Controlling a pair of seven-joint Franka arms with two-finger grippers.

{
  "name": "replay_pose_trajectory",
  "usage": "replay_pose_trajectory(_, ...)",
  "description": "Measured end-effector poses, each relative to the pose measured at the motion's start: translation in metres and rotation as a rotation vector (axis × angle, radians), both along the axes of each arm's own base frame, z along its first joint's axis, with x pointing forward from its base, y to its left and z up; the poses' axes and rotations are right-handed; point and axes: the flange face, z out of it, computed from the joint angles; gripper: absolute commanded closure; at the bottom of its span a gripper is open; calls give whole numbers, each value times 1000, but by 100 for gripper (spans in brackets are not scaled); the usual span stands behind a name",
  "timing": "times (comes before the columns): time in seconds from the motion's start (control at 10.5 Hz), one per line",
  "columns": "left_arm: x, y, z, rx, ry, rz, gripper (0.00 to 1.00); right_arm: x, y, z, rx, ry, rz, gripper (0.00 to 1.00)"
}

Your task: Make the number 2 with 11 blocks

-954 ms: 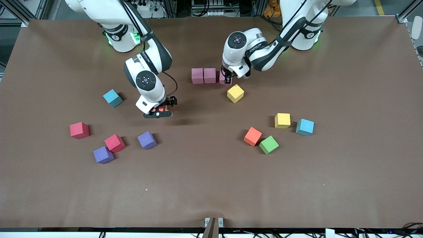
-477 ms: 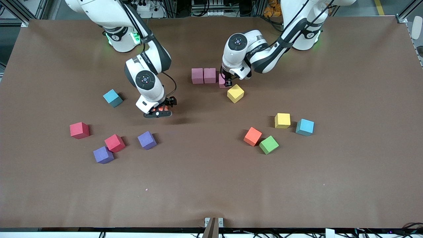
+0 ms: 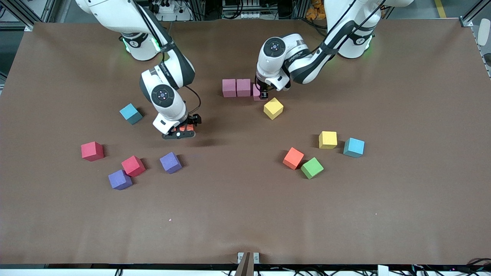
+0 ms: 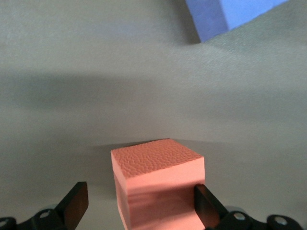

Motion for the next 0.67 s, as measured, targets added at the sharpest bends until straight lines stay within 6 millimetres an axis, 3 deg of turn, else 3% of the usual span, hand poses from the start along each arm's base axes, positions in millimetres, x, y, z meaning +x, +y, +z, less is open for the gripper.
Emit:
replay_pose_trajectory(0.38,-16,0,-4,-45,-17,-13,77,6,4,10,-14,30,8,0)
replay_pose_trajectory(0.67,-26,-1,-5,-49,-21,-29,76,1,6,5,-15,45,42,0)
